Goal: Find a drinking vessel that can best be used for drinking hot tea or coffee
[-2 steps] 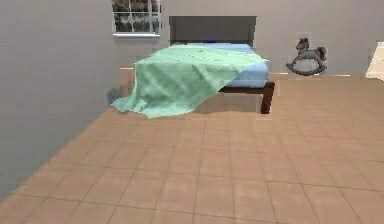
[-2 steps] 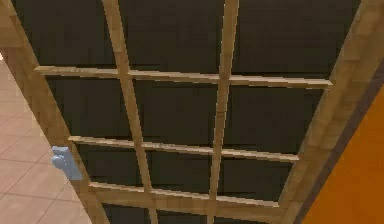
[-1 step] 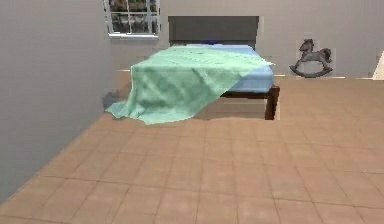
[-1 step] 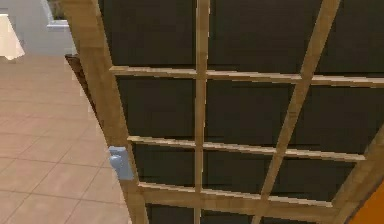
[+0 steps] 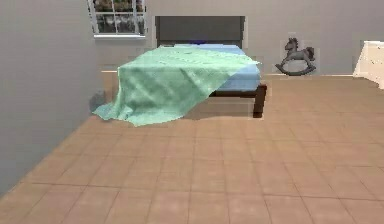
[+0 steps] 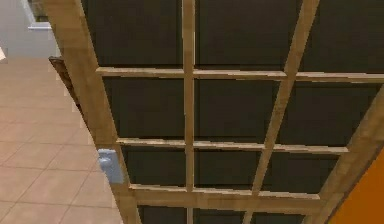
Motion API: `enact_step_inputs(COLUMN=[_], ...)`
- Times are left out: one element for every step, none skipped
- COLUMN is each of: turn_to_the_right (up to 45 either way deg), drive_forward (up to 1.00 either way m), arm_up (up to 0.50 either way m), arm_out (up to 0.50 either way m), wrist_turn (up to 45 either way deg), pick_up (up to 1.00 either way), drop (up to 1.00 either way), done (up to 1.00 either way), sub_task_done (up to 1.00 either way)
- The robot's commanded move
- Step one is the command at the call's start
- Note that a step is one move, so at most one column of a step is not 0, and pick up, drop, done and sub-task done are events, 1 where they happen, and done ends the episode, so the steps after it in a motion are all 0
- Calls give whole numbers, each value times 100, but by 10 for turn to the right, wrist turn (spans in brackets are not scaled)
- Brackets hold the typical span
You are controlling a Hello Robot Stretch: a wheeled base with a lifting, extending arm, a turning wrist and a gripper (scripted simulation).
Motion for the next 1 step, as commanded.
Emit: enact_step_inputs(turn_to_the_right=[0], drive_forward=[55], arm_up=[0], arm_out=[0], wrist_turn=[0], pick_up=[0], drop=[0], done=[0], sub_task_done=[0])
